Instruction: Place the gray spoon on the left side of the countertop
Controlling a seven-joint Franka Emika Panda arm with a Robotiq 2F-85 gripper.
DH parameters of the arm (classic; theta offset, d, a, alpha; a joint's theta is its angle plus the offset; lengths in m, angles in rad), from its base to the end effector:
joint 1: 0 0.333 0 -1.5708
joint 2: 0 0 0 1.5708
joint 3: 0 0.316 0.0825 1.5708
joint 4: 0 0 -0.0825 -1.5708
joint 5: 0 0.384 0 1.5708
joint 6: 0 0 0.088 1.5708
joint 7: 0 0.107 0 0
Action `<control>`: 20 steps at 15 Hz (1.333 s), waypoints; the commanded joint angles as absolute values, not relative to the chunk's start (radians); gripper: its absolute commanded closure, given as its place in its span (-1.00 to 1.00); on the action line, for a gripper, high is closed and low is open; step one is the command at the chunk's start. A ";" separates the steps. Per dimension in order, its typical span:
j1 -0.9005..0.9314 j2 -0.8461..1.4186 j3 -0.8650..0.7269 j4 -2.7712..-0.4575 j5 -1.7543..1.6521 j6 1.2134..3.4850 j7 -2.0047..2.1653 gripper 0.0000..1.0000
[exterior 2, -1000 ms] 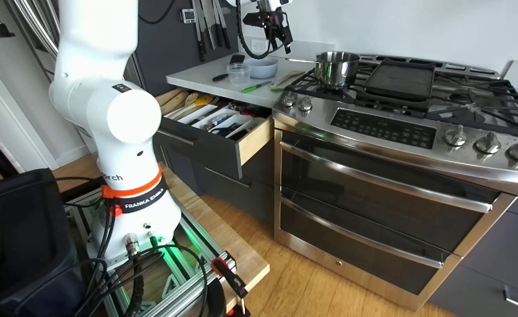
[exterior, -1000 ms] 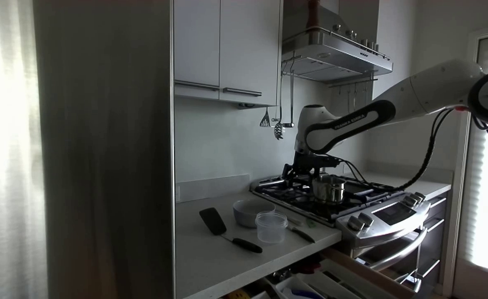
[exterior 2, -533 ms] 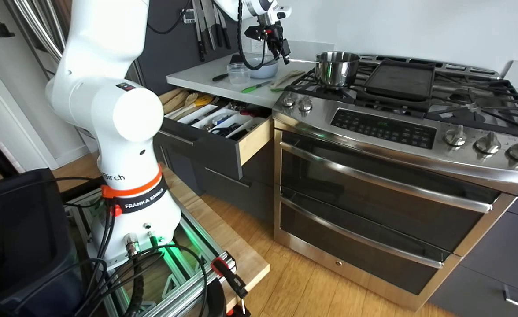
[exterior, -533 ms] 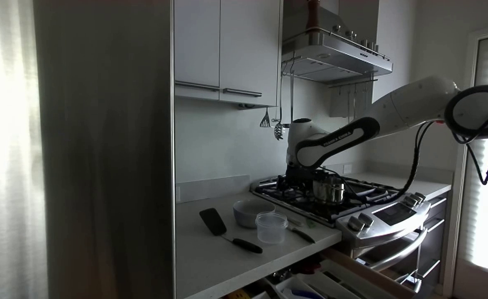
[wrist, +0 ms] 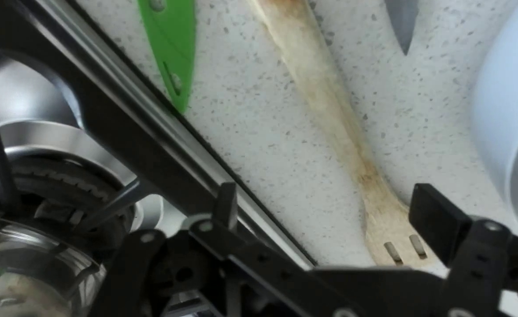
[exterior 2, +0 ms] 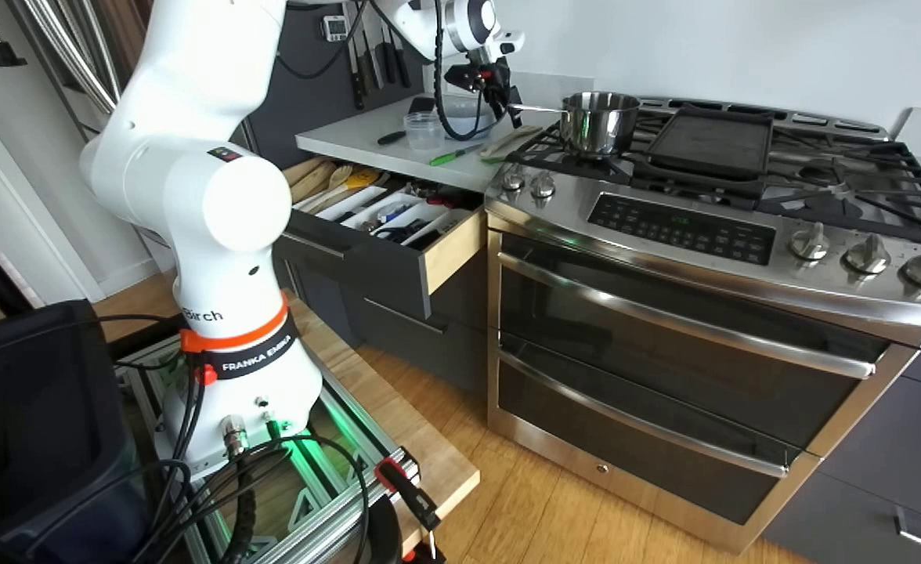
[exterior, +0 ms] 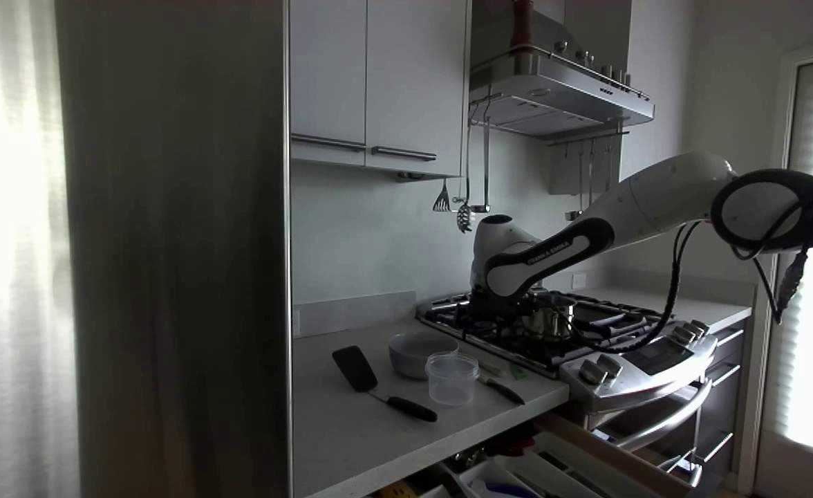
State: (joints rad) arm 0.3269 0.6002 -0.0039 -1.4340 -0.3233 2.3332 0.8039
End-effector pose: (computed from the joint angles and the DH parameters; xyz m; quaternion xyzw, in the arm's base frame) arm 0.7060 0.2314 0.3738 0.9699 -0.1420 0.1951 0.0337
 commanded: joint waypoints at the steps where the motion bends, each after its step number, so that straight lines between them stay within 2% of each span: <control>1: 0.343 0.665 -0.019 -1.375 -0.315 2.340 0.776 -1.00; 6: 0.355 0.708 -0.023 -1.337 -0.310 2.330 0.748 -0.97; 7: 0.356 0.714 -0.023 -1.332 -0.307 2.327 0.739 -0.67; 8: 0.355 0.714 -0.021 -1.332 -0.304 2.325 0.728 -0.47; 12: 0.358 0.718 -0.020 -1.321 -0.301 2.323 0.683 0.15; 15: 0.353 0.716 -0.016 -1.317 -0.284 2.331 0.667 0.13; 19: 0.350 0.708 -0.015 -1.305 -0.268 2.343 0.662 -0.38; 20: 0.348 0.707 -0.013 -1.303 -0.262 2.341 0.656 -0.33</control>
